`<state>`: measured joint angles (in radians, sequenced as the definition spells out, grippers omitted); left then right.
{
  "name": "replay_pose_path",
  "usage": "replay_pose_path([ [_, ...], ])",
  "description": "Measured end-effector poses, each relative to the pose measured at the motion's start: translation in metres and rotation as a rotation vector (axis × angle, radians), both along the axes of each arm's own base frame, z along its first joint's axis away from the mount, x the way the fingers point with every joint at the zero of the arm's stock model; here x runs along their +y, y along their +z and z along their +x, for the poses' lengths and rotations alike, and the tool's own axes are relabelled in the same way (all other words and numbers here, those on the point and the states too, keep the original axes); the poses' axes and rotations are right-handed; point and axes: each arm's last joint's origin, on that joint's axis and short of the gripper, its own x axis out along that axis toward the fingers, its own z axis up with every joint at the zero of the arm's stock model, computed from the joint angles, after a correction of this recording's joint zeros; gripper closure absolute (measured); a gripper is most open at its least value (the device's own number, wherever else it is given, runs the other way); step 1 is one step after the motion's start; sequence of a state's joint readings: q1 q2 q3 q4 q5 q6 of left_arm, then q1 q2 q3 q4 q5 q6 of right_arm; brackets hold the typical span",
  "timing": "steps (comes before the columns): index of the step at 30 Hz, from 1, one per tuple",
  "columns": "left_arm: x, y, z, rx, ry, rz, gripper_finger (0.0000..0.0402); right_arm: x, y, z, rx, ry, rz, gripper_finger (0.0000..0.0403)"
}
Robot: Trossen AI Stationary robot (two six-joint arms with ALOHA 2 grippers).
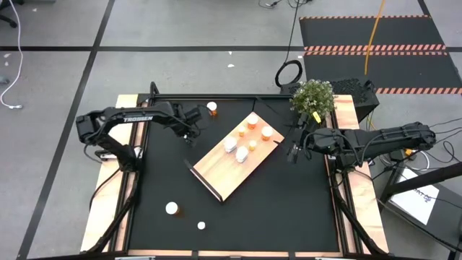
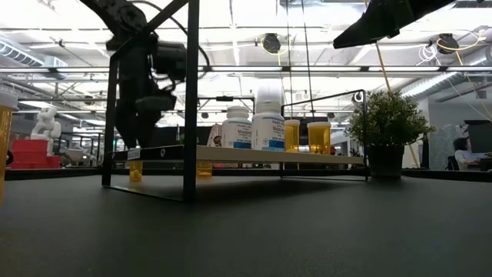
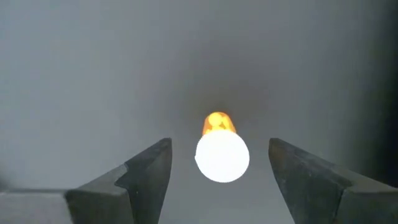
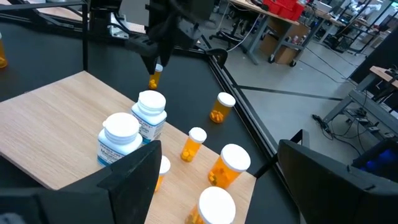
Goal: Pick and place medicine bottles onto shelf by color
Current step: Put the small orange pill bottle on the shelf
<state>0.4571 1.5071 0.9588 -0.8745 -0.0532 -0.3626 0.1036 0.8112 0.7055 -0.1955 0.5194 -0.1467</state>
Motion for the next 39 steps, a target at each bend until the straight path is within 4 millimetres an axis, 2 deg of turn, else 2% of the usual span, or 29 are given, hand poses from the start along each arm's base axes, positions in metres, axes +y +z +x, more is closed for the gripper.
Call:
replay_pose_path([
  [5, 0.002, -0.010, 0.004, 0.030, -0.015, -0.012, 0.0133, 0.000, 0.000, 0.000, 0.000, 0.000, 0.000, 0.0089],
  [11, 0.002, -0.011, 0.004, 0.034, -0.010, -0.011, 0.0137, 0.000, 0.000, 0.000, 0.001, 0.001, -0.003, 0.0089],
  [24, 0.002, -0.011, 0.004, 0.033, -0.002, -0.015, 0.0260, 0.000, 0.000, 0.000, 0.003, 0.002, -0.006, 0.0089],
  [30, 0.001, -0.010, 0.004, 0.038, -0.011, -0.026, 0.0287, 0.000, 0.000, 0.000, 0.003, 0.002, -0.007, 0.0089],
  [35, 0.001, 0.001, 0.005, 0.065, -0.016, -0.040, 0.0275, 0.000, 0.000, 0.000, 0.004, 0.002, -0.007, 0.0089],
  [39, 0.000, 0.022, 0.011, 0.071, -0.038, -0.041, 0.0271, 0.000, 0.000, 0.000, 0.004, 0.002, -0.008, 0.0089],
])
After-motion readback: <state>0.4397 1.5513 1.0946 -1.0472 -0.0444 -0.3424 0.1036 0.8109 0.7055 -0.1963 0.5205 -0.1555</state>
